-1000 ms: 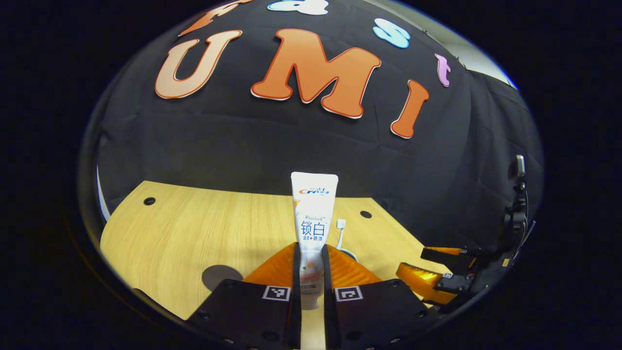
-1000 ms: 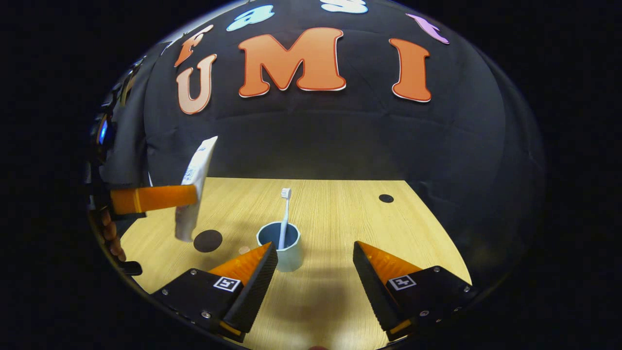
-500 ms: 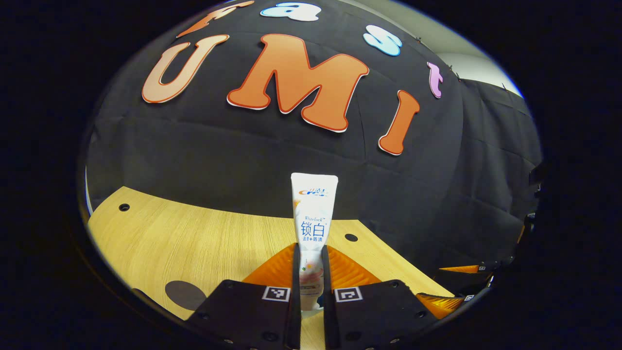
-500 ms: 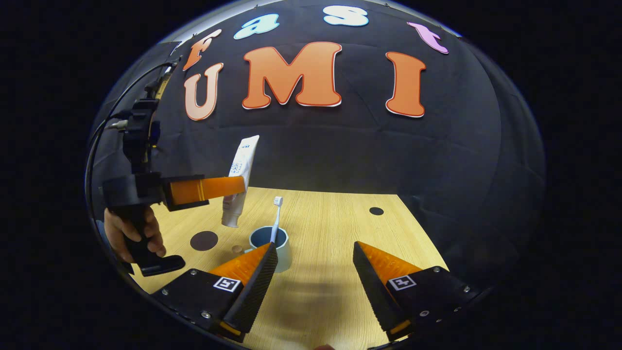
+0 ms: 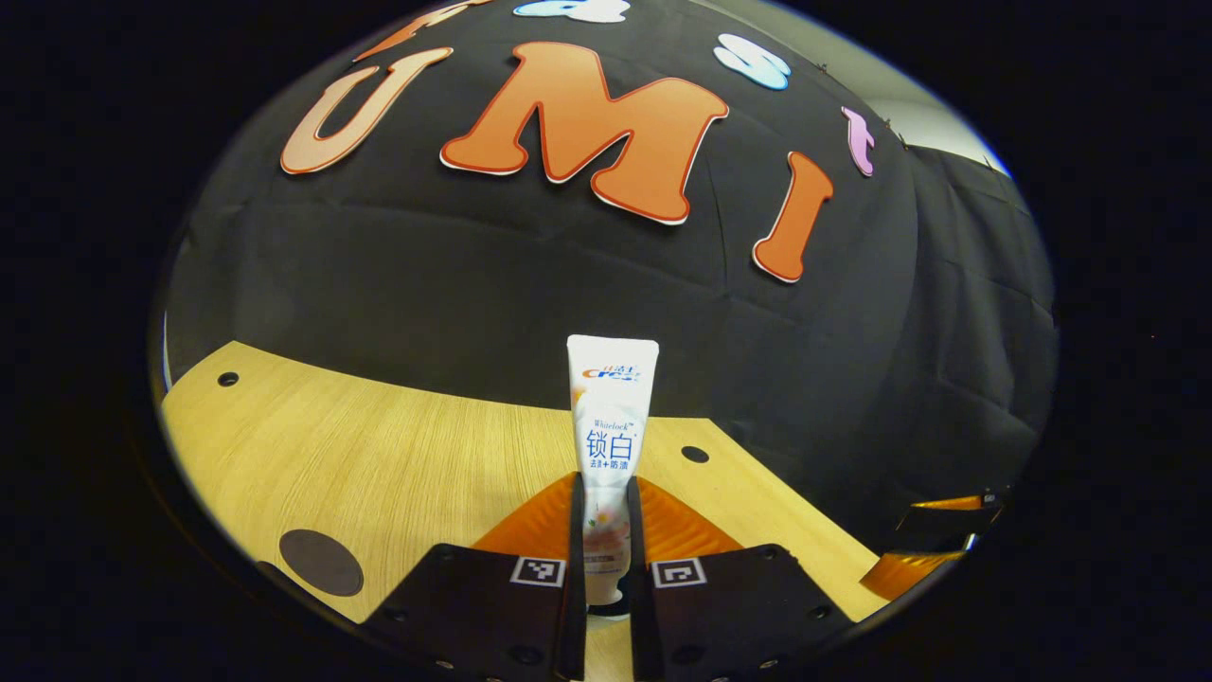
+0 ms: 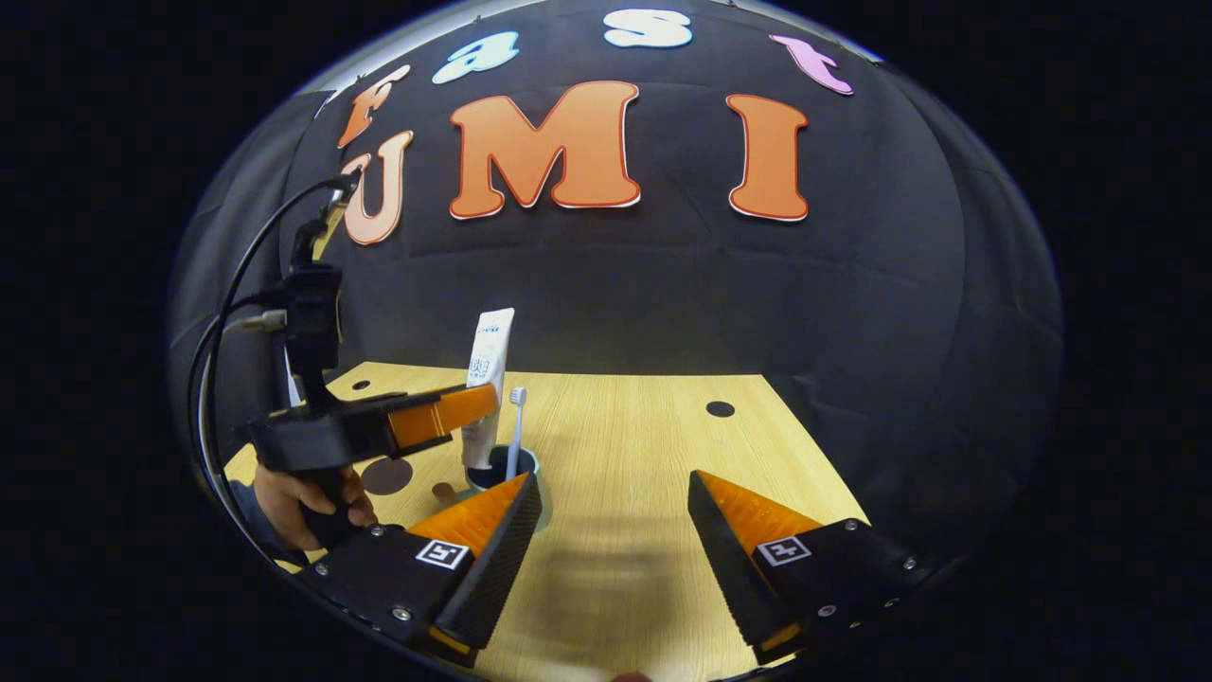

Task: Put the toothbrush and toothpaste on the desktop into the cup, then pick up the cup and place it on the coaster on the desktop.

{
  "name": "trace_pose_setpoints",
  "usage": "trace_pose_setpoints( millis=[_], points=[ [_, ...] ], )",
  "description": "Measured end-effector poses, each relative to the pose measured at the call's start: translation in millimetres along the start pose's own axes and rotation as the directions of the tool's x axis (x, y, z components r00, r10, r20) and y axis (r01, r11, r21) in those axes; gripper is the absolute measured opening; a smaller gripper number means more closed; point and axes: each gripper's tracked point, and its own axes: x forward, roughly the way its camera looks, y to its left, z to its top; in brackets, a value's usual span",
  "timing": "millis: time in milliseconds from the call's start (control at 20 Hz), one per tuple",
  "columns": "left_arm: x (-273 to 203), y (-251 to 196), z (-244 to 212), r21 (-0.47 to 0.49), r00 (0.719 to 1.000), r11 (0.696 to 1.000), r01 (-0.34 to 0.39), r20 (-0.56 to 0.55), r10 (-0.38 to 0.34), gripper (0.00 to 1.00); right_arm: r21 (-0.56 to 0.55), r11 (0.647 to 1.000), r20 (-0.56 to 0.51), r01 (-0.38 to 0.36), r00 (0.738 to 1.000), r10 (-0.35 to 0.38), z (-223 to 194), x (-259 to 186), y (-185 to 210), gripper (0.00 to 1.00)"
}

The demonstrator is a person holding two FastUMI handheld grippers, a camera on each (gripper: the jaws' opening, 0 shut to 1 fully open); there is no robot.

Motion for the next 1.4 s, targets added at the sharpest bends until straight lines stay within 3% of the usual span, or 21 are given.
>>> trace_pose_setpoints(
  millis=[500, 800, 900, 950, 1000, 1050, 1250, 1400],
  points=[
    [8.1, 9.7, -40.9, 0.113, 0.996, 0.99, -0.087, -0.016, 0.089, 0.19, -0.027, 1.0, -0.018, 0.014, 1.0, -0.014, -5.4, 7.1, -11.2, 0.95],
    [3.1, 14.5, -46.6, 0.129, 0.994, 0.987, -0.095, -0.036, 0.101, 0.32, -0.025, 0.999, -0.02, 0.034, 0.999, -0.034, -3.4, 8.6, -17.9, 0.95],
    [2.3, 15.9, -47.2, 0.132, 0.994, 0.987, -0.092, -0.047, 0.099, 0.39, -0.028, 0.999, -0.024, 0.037, 0.999, -0.037, -4.8, 9.8, -18.5, 0.95],
    [1.7, 17.2, -47.0, 0.136, 0.994, 0.987, -0.087, -0.05, 0.095, 0.48, -0.029, 0.999, -0.024, 0.037, 0.999, -0.038, -5.3, 9.7, -18.7, 0.95],
    [-1.0, 16.5, -46.9, 0.139, 0.995, 0.987, -0.079, -0.056, 0.088, 0.45, -0.03, 0.999, -0.025, 0.04, 0.999, -0.041, -5.1, 9.4, -17.8, 0.95],
    [-2.7, 16.3, -46.8, 0.142, 0.995, 0.987, -0.073, -0.059, 0.082, 0.56, -0.029, 0.999, -0.024, 0.041, 0.999, -0.042, -4.8, 9.2, -18.0, 0.95],
    [-17.6, 22.0, -41.6, 0.153, 0.995, 0.987, -0.057, -0.071, 0.069, 0.83, -0.029, 0.998, -0.032, 0.053, 0.998, -0.054, -6.0, 10.5, -17.9, 0.95],
    [-36.8, 37.8, -25.9, 0.167, 0.995, 0.983, -0.071, -0.05, 0.081, 0.9, -0.018, 0.998, -0.05, 0.054, 0.997, -0.055, -9.9, 12.6, -15.3, 0.95]
  ],
)
